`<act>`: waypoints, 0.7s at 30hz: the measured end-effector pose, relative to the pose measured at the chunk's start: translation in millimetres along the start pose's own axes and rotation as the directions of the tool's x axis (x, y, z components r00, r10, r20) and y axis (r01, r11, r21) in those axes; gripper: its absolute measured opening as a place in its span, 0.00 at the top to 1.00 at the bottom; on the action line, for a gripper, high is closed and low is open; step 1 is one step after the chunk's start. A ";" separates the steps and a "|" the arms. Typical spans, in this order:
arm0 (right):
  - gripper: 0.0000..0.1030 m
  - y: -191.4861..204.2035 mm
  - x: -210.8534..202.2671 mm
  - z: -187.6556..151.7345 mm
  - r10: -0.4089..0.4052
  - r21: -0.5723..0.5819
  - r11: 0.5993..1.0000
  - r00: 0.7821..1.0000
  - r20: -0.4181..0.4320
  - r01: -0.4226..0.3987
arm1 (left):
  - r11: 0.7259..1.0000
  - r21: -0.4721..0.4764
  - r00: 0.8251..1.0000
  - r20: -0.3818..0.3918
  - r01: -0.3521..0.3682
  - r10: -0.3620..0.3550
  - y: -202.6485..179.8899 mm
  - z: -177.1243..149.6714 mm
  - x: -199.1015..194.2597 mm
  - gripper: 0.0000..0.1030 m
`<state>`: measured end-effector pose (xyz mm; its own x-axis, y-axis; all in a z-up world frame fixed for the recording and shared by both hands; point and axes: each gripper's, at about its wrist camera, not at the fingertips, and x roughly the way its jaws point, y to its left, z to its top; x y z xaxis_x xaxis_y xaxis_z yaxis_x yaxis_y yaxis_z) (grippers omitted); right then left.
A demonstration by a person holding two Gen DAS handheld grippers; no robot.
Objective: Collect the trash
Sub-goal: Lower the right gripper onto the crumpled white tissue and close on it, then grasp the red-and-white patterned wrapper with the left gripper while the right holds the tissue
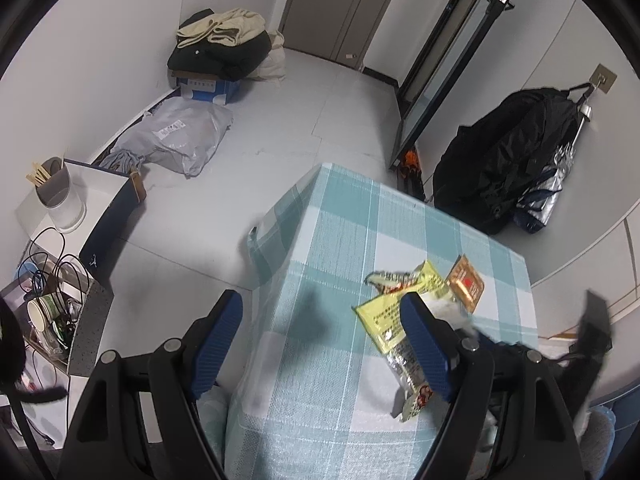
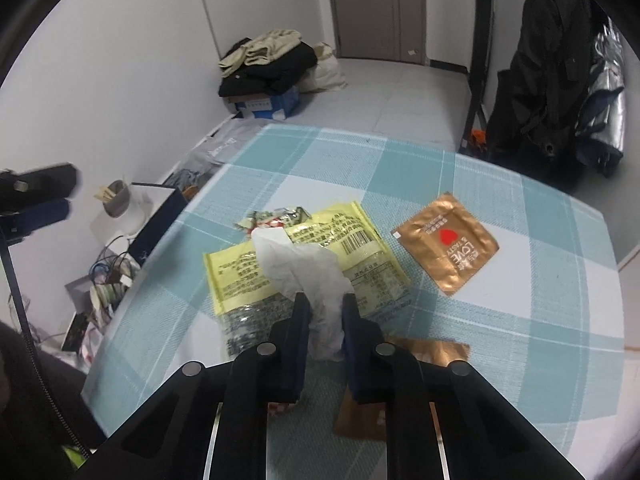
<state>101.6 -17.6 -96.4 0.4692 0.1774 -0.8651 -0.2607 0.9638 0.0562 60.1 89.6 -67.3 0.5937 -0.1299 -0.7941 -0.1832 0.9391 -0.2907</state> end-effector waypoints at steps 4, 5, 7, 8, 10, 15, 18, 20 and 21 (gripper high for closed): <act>0.88 -9.6 -25.5 -2.0 0.007 0.012 1.000 1.000 0.028 -0.007 | 1.000 0.011 0.998 -0.063 0.012 -0.011 -4.0 -12.3 13.8 0.24; 0.88 -12.3 -29.9 -2.7 0.003 0.018 1.000 0.999 0.034 -0.004 | 1.000 0.008 0.996 -0.087 0.030 -0.029 -5.2 -15.2 17.6 0.24; 0.88 -21.2 -43.1 -5.2 0.002 0.044 0.999 0.999 0.049 -0.004 | 0.998 0.014 0.990 -0.128 0.060 -0.058 -10.5 -21.8 23.6 0.24; 0.88 -25.0 -49.0 -6.2 -0.001 0.055 0.998 0.998 0.055 -0.002 | 0.997 0.023 0.988 -0.143 0.071 -0.067 -13.8 -24.1 25.1 0.24; 0.88 -32.8 -60.4 -9.6 -0.007 0.071 0.997 0.998 0.065 0.003 | 0.995 0.042 0.984 -0.158 0.091 -0.083 -20.5 -30.2 26.7 0.24; 0.88 -50.5 -86.7 -19.7 -0.020 0.112 0.994 0.995 0.099 0.009 | 0.985 0.115 0.973 -0.207 0.131 -0.105 -40.7 -47.5 33.0 0.24; 0.88 -59.2 -94.9 -25.1 -0.027 0.134 0.991 0.993 0.119 0.011 | 0.977 0.130 0.958 -0.256 0.169 -0.131 -48.1 -55.4 41.2 0.24; 0.88 -65.4 -97.1 -28.6 -0.025 0.157 0.988 0.992 0.125 0.005 | 0.975 0.140 0.951 -0.282 0.175 -0.130 -52.7 -60.7 47.0 0.24; 0.88 -67.3 -97.5 -29.3 -0.026 0.163 0.987 0.992 0.127 0.005 | 0.974 0.155 0.951 -0.286 0.163 -0.114 -55.3 -63.0 48.8 0.25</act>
<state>48.7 -105.6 -30.4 0.5794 0.1757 -0.7959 -0.1170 0.9843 0.1321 49.9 11.3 -123.6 0.3615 -0.3216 -0.8751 0.0397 0.9431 -0.3302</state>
